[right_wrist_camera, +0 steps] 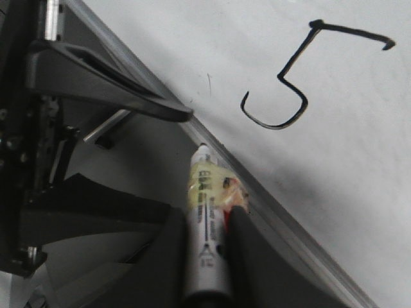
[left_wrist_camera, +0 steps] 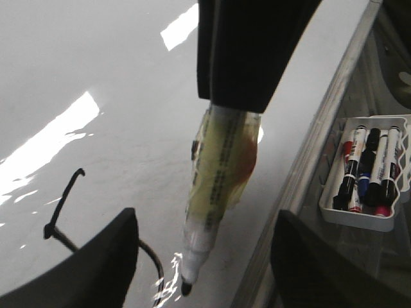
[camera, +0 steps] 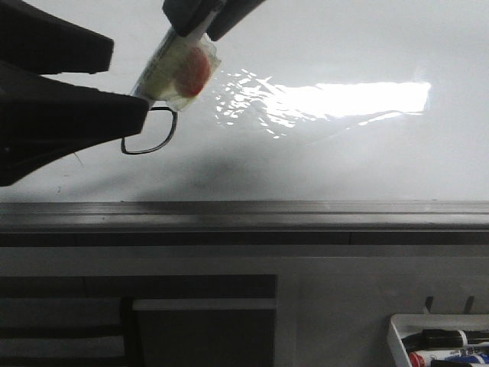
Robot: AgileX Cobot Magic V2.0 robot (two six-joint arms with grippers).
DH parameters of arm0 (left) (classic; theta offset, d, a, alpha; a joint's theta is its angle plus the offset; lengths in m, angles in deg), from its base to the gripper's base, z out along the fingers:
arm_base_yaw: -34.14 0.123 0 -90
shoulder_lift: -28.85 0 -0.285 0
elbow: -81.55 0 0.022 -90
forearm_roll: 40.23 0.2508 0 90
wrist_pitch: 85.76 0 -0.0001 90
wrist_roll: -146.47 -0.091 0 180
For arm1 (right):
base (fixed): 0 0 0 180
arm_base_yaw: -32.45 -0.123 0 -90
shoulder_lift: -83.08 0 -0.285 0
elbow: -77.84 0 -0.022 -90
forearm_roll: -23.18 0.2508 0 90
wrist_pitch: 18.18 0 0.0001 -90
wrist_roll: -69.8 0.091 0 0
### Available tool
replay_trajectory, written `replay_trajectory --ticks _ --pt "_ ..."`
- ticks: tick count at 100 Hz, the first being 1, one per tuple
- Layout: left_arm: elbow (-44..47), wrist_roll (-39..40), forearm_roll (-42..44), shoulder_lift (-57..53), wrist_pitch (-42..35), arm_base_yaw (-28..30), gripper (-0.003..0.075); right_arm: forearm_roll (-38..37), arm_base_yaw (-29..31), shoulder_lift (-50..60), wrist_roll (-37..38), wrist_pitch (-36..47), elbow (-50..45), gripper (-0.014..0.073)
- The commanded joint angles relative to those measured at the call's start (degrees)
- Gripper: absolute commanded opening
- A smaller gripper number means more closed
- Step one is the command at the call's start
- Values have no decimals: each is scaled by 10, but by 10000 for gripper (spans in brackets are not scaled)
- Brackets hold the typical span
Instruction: Write number 5 on whiteboard
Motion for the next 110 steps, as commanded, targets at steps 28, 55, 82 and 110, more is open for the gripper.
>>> replay_trajectory --ticks 28,55,82,110 --pt "-32 0 10 32 -45 -9 160 18 -1 20 -6 4 16 -53" --pt "-32 0 28 50 -44 -19 54 33 -1 20 -6 -3 16 -53" --pt "-32 0 28 51 -41 -19 97 40 -19 20 -10 -4 16 -53" --pt "-32 0 28 51 -41 -19 127 40 -22 20 -10 3 16 -53"
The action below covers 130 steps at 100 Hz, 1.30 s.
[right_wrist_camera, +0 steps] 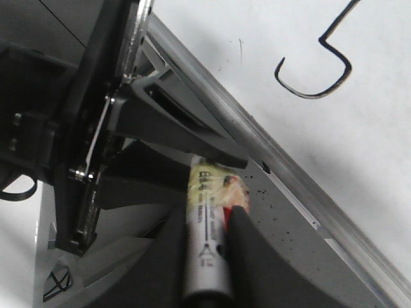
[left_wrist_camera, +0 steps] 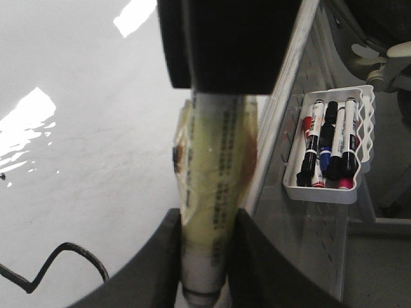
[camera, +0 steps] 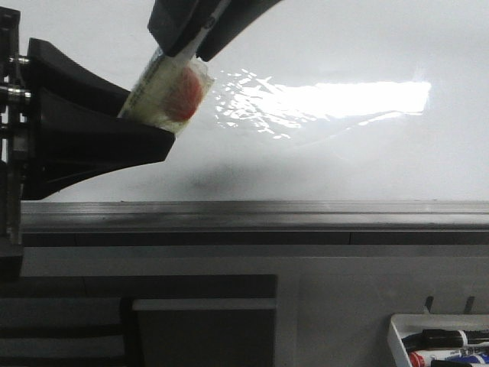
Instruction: Write number 5 on whiteboard
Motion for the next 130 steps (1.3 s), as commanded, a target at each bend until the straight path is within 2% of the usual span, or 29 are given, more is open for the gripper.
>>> replay_trajectory --ticks 1,16,42,47,55,62,67,70,81,92,100,103,109,130 --pt "-16 3 -17 -8 -36 -3 122 17 -2 20 -8 35 16 -53" --pt "-16 3 -16 -8 -36 -3 -22 17 -2 20 -8 35 16 -53" --pt "-15 3 -16 -8 -36 -3 -20 11 -1 20 -8 43 16 -35" --pt "-15 3 -16 -8 -36 -3 -20 6 -1 20 -8 51 16 20" --pt "-15 15 -16 -8 -36 -3 -20 2 2 20 -8 70 16 228" --pt "-15 65 -28 -8 -36 -3 -20 -9 9 20 -8 97 16 419" --pt "-15 125 -43 -10 -36 -3 -20 -32 12 22 -8 115 16 498" --pt "-15 162 -49 -14 -36 -3 -20 -49 16 23 -8 120 16 510" --pt "-15 324 -74 -44 -2 -3 -21 -74 25 45 -8 122 16 446" --pt "-16 389 -147 -78 118 -3 -21 -99 25 78 -8 119 14 325" --pt "-28 392 -279 -95 226 -1 -21 -118 25 99 -8 115 11 156" --pt "-38 392 -300 -95 258 3 -21 -126 25 108 -8 116 8 61" --pt "-52 392 -300 -93 289 4 -21 -133 25 119 -8 118 2 -70" --pt "-99 392 -311 -57 350 4 -21 -133 25 133 -8 117 -25 -61"
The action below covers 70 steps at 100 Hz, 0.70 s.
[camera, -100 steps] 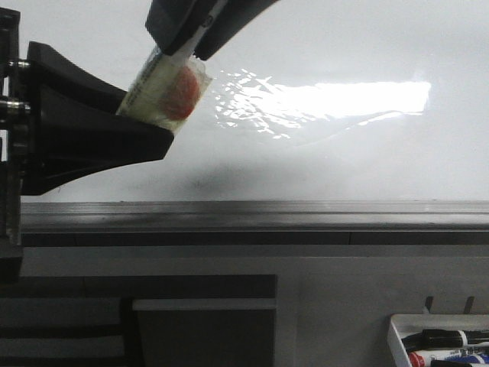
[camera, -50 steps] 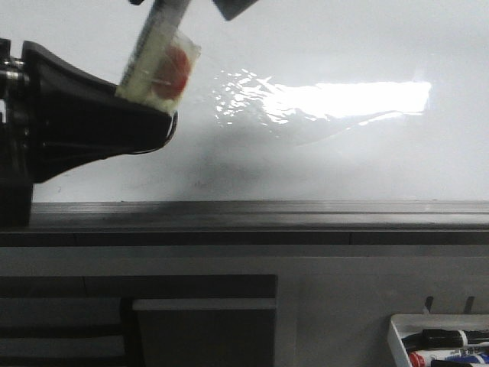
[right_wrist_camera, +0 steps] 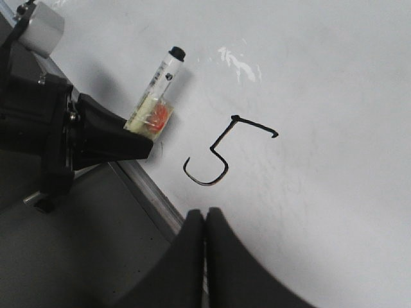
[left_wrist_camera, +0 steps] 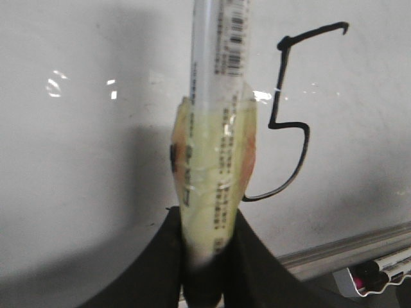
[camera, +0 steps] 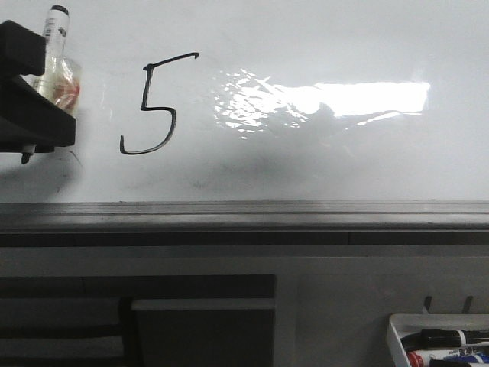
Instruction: Write number 5 on whiteboard
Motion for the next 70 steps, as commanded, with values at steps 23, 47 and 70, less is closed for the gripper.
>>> replay_trajectory --ticks 23,47,70 --pt "-56 6 -11 56 -30 1 -20 -4 4 14 -7 34 -7 -61" --pt "-58 6 -12 81 -30 1 52 -3 4 16 -7 34 -7 -61" --pt "-58 6 -11 80 -26 1 375 -3 4 16 -7 36 -7 -61"
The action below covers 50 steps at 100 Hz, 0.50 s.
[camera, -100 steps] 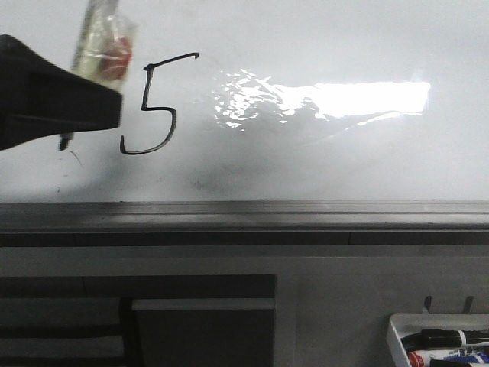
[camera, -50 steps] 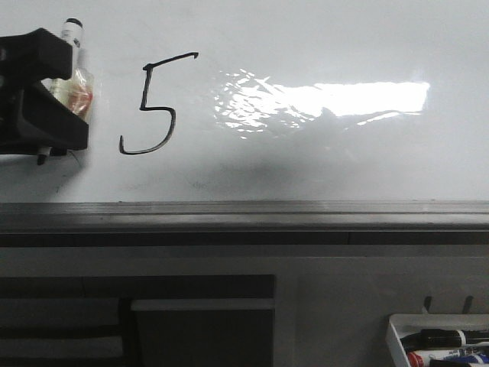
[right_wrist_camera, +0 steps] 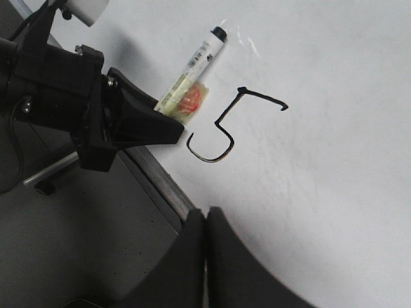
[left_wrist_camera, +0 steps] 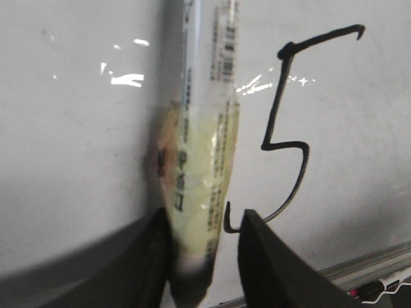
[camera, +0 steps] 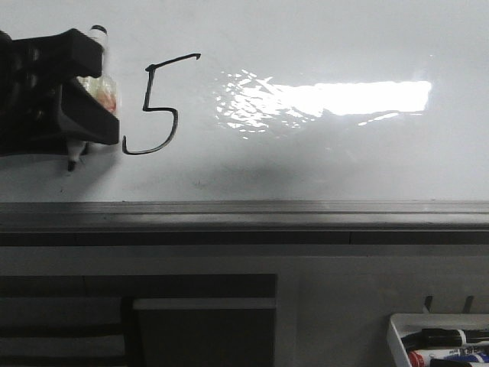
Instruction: Write number 5 on whiteboard
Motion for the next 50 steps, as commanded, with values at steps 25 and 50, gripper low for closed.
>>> replay_trajectory --ticks 25,50 --pt "-15 3 -4 -42 44 3 410 -3 4 22 -7 37 12 -61" --pt "-15 3 22 -215 112 -5 295 -7 4 129 -7 166 -87 -61"
